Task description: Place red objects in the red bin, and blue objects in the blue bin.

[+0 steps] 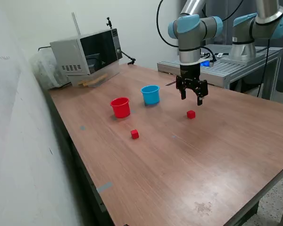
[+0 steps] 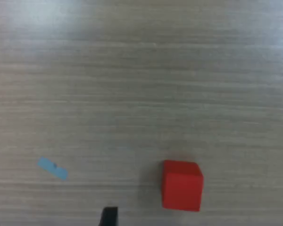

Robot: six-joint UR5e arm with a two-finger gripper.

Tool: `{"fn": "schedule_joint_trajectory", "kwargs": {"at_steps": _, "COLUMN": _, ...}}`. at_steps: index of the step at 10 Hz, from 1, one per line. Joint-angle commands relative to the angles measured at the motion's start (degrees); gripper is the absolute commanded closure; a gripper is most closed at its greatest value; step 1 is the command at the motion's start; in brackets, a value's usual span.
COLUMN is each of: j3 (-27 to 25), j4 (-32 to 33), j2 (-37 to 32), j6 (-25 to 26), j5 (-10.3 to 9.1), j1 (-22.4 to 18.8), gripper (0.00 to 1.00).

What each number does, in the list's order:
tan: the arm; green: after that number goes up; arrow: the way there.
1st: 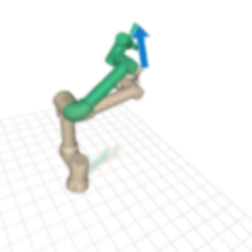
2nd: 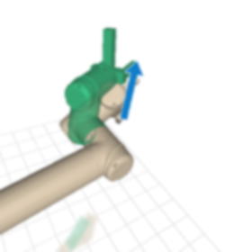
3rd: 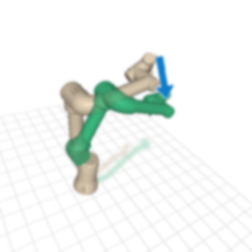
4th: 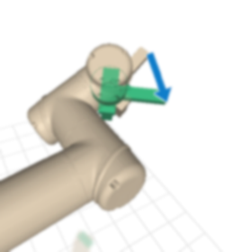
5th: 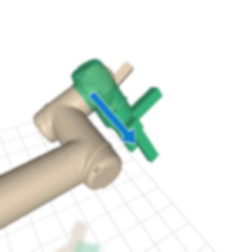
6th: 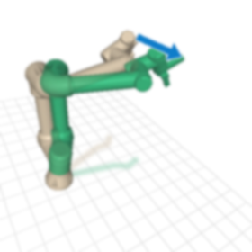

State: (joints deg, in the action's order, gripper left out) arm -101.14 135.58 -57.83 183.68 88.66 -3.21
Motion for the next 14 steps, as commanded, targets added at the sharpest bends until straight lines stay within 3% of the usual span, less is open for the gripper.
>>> {"fn": "schedule_joint_trajectory", "kwargs": {"at_steps": 1, "j3": 0.0, "j4": 1.7, "j2": 1.6, "j6": 0.1, "j5": 0.02, "j1": 0.1, "gripper": 0.0}}
{"fn": "schedule_joint_trajectory", "kwargs": {"at_steps": 9, "j3": 0.2, "j4": 3.1, "j2": 3.8, "j6": 0.1, "j5": -0.42, "j1": 0.2, "gripper": 0.0}}
{"fn": "schedule_joint_trajectory", "kwargs": {"at_steps": 10, "j3": 0.2, "j4": 3.4, "j2": 3.8, "j6": 0.1, "j5": -0.51, "j1": 0.2, "gripper": 1.0}}
{"fn": "schedule_joint_trajectory", "kwargs": {"at_steps": 14, "j3": -0.1, "j4": 3.4, "j2": 3.8, "j6": 0.1, "j5": -0.59, "j1": 0.3, "gripper": 1.0}}
